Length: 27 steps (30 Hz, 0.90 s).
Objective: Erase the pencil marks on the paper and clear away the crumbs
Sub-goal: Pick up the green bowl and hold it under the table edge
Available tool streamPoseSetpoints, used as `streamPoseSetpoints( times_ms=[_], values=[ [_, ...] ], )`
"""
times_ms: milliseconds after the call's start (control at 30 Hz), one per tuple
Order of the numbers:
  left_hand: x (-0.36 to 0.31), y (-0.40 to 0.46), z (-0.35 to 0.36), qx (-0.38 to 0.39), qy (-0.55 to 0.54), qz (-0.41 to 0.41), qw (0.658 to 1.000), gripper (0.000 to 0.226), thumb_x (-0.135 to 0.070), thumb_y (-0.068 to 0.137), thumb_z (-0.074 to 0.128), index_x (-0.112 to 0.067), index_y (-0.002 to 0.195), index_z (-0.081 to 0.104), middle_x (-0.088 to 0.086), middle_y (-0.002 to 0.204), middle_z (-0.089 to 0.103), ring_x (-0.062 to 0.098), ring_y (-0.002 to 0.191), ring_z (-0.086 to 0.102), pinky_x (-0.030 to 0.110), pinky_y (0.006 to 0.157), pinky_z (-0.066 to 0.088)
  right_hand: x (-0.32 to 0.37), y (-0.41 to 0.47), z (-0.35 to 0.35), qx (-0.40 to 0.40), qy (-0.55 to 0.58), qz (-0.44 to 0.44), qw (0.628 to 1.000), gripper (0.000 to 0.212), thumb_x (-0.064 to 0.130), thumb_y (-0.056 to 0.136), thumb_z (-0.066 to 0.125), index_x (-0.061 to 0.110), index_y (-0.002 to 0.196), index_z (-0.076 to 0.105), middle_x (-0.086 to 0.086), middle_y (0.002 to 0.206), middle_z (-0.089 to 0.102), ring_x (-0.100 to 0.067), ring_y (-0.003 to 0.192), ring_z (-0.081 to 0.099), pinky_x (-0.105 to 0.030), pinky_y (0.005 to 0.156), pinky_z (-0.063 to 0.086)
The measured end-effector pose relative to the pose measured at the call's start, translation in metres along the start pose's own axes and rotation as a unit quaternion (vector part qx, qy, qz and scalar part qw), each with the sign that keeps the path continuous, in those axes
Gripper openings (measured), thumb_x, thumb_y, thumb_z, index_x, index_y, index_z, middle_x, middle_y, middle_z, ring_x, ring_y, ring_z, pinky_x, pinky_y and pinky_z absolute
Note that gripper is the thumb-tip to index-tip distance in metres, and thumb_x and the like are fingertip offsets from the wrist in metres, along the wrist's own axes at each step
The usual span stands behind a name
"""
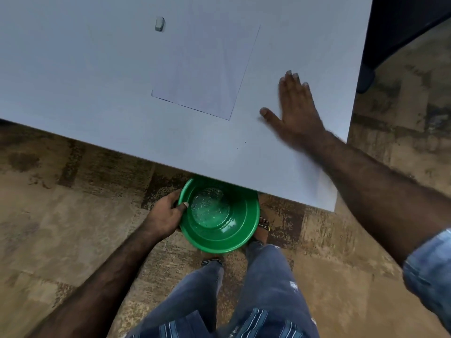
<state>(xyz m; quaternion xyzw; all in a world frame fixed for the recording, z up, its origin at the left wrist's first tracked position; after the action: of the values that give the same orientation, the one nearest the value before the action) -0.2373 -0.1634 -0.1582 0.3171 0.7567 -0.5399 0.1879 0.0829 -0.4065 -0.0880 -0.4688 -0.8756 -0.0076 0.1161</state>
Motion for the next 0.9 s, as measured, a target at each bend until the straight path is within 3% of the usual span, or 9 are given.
streamPoseSetpoints(
  times_ms=[300,433,567,667,767,900],
  values=[
    [0.003,0.000,-0.003,0.001,-0.011,-0.011,1.000,0.044,-0.017,0.106,0.055,-0.020,0.150,0.050,0.008,0.106,0.074,0.023,0.078,0.078,0.046,0.066,0.066,0.131,-0.095,0.036,0.111,-0.071,-0.193,0.972,0.127,0.096,0.089,0.021,-0.001,0.166,-0.008,-0.023,0.174,-0.020,-0.032,0.163,-0.020,-0.058,0.132,0.004],
    [-0.002,-0.002,-0.002,0.011,-0.011,0.001,1.000,0.041,-0.017,0.107,0.053,-0.021,0.148,0.052,0.005,0.106,0.074,0.022,0.080,0.077,0.041,0.065,0.065,0.184,-0.158,0.049,0.149,-0.052,-0.289,0.944,0.125,0.094,0.091,0.027,0.000,0.167,-0.003,-0.022,0.174,-0.017,-0.031,0.163,-0.019,-0.056,0.133,0.003],
    [-0.006,-0.003,-0.001,0.014,-0.009,0.007,1.000,0.041,-0.016,0.107,0.052,-0.019,0.148,0.052,0.003,0.106,0.073,0.019,0.080,0.077,0.032,0.060,0.062,0.189,-0.171,0.042,0.145,-0.016,-0.345,0.927,0.113,0.086,0.097,0.032,0.004,0.169,0.002,-0.018,0.177,-0.010,-0.026,0.164,-0.014,-0.049,0.134,0.000],
    [-0.001,-0.002,-0.003,0.007,0.009,0.003,1.000,0.044,-0.018,0.107,0.052,-0.020,0.151,0.048,0.008,0.103,0.073,0.019,0.074,0.077,0.036,0.061,0.065,0.140,-0.116,0.022,0.078,0.042,-0.268,0.959,0.104,0.074,0.102,0.043,0.002,0.169,0.008,-0.017,0.177,0.001,-0.026,0.166,-0.003,-0.052,0.134,0.005],
    [0.000,-0.002,-0.002,0.005,0.002,-0.001,1.000,0.044,-0.016,0.107,0.052,-0.019,0.151,0.049,0.007,0.102,0.073,0.020,0.074,0.077,0.036,0.060,0.064,0.053,-0.043,0.004,-0.027,0.000,-0.125,0.992,0.099,0.074,0.106,0.029,-0.003,0.167,0.014,-0.021,0.176,0.011,-0.033,0.165,0.009,-0.051,0.134,0.005],
    [-0.001,-0.003,0.000,0.005,-0.016,-0.007,1.000,0.043,-0.014,0.107,0.052,-0.016,0.150,0.050,0.005,0.103,0.072,0.018,0.073,0.077,0.029,0.057,0.061,-0.034,0.009,-0.004,-0.003,0.009,0.073,0.997,0.106,0.082,0.102,0.021,0.002,0.169,0.003,-0.018,0.178,-0.003,-0.029,0.165,-0.005,-0.052,0.133,-0.003]
  ],
)
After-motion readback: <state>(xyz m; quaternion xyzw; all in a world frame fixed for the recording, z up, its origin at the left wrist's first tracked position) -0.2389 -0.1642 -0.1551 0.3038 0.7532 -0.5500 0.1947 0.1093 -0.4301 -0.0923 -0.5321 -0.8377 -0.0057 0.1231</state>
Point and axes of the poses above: each hand's wrist, its own y-axis towards the middle knuckle, its own z-axis out of the palm, x = y × z, the point moved 8 cm from there along y, towards the middle knuckle
